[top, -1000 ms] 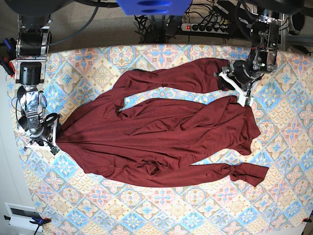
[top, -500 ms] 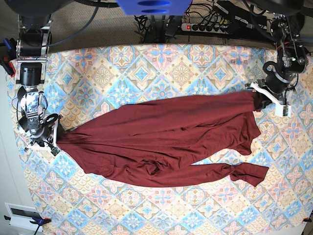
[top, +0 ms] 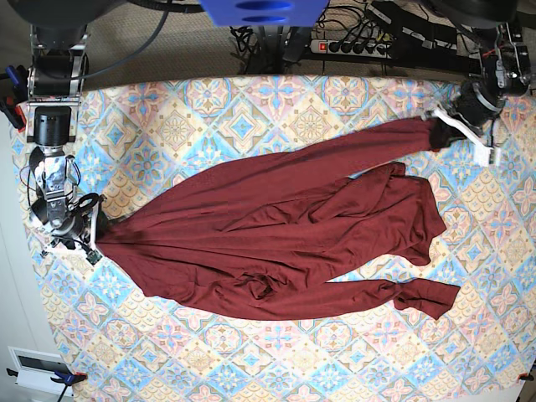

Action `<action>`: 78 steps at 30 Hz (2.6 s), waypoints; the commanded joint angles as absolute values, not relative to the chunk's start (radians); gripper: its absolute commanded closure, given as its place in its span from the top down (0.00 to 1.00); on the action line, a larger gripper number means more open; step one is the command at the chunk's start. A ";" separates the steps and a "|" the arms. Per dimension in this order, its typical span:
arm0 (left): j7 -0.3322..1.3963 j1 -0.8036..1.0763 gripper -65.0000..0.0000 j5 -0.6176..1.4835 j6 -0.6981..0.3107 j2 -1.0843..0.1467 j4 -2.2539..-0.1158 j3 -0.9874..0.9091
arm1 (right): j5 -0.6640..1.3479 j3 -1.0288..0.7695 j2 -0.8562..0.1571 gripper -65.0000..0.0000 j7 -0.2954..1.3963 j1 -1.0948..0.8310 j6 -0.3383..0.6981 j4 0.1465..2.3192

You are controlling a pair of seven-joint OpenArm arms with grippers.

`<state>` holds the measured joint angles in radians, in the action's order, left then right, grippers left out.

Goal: Layout the t-shirt on the table in an organized manner, then fold the t-shirt properly
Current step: 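Drag the sleeve with the left gripper away from the right gripper, then release the sleeve and move the left gripper to the shirt body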

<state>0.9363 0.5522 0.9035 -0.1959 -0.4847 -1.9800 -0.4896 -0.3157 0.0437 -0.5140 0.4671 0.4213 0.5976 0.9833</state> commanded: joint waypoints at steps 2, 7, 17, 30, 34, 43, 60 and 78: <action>0.915 0.564 0.00 0.917 -0.203 -0.538 -1.995 -0.460 | -0.320 0.036 -0.536 0.00 0.460 0.447 0.581 1.001; 0.909 0.588 0.00 0.918 -0.205 -0.607 -1.997 -0.335 | -0.321 0.031 -0.541 0.00 0.464 0.438 0.581 1.007; 0.908 0.584 0.00 0.915 -0.205 -0.773 -2.006 -0.077 | -0.321 0.030 -0.568 0.00 0.464 0.398 0.581 1.007; 0.914 0.573 0.00 0.914 -0.205 -0.779 -2.014 -0.077 | -0.450 0.028 -0.568 0.00 0.509 0.400 0.581 1.006; 0.915 0.575 0.00 0.888 -0.205 -0.785 -2.012 -0.054 | -0.484 0.028 -0.568 0.00 0.509 0.400 0.581 1.007; 0.917 0.575 0.00 0.789 -0.205 -0.874 -2.012 0.039 | -0.484 0.028 -0.568 0.00 0.509 0.400 0.581 1.009; 1.075 0.503 0.49 0.797 -0.203 -0.746 -2.012 -0.225 | -0.484 0.030 -0.561 0.00 0.509 0.400 0.581 1.009; 0.984 -0.065 0.40 0.751 -0.197 -0.461 -1.443 -0.513 | -0.484 0.028 -0.561 0.00 0.509 0.400 0.581 1.009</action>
<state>0.9802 -0.0574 0.7395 -0.1932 -0.4469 -1.4303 -0.5121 -0.4805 0.0357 -0.5350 0.5110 0.3752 0.5907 0.9943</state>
